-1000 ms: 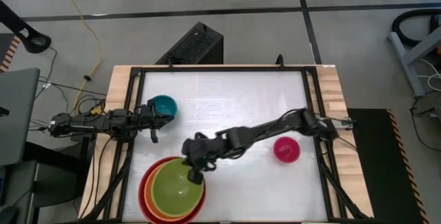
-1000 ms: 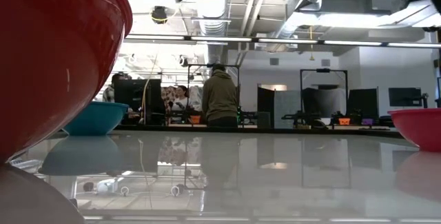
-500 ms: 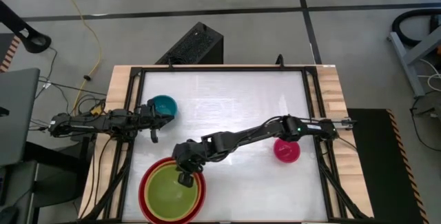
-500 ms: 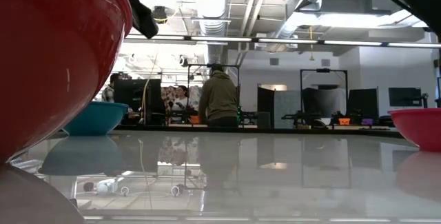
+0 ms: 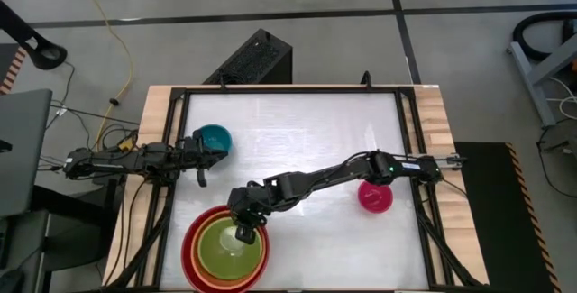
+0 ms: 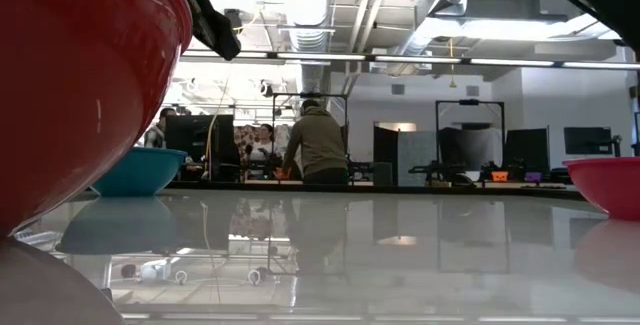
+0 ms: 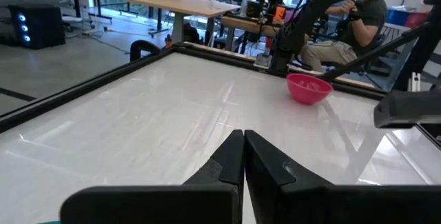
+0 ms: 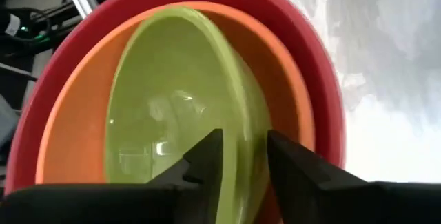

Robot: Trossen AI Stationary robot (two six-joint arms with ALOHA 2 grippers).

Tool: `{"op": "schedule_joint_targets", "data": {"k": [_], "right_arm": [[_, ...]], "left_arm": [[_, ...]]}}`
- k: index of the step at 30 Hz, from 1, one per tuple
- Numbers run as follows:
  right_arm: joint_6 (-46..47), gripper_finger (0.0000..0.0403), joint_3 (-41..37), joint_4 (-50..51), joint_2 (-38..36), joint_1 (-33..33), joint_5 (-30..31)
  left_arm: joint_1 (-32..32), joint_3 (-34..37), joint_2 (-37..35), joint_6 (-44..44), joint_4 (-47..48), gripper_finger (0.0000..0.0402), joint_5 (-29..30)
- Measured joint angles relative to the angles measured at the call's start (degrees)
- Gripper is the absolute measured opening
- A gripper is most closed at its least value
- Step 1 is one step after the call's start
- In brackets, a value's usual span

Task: Nest bowls inside each other
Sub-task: Stack the green bowl on the orange bowl, then stack the blue bowl on the green bowl

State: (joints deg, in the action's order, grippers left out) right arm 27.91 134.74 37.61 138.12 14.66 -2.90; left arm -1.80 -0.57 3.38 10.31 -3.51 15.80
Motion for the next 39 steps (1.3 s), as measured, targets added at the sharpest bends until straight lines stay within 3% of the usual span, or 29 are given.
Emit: {"op": "schedule_joint_targets", "data": {"k": [11,21,27,34,39], "right_arm": [[-5.5,0.0179,0.0,0.8,-1.4,-0.5,1.4],[-16.2,0.0175,0.0,4.6,-6.9,-1.7,16.8],[-12.3,0.0176,0.0,6.0,-7.4,-11.1,15.0],[-3.9,0.0198,-0.1,0.2,-4.4,-22.3,13.0],[0.8,0.0242,-0.2,-3.1,-1.5,-27.8,4.5]], "left_arm": [[0.0,0.0,0.0,0.0,0.0,0.0,0.0],[0.0,0.0,0.0,0.0,0.0,0.0,0.0],[0.0,0.0,0.0,0.0,0.0,0.0,0.0],[0.0,0.0,0.0,0.0,0.0,0.0,0.0],[0.0,0.0,0.0,0.0,0.0,0.0,-0.1]]}}
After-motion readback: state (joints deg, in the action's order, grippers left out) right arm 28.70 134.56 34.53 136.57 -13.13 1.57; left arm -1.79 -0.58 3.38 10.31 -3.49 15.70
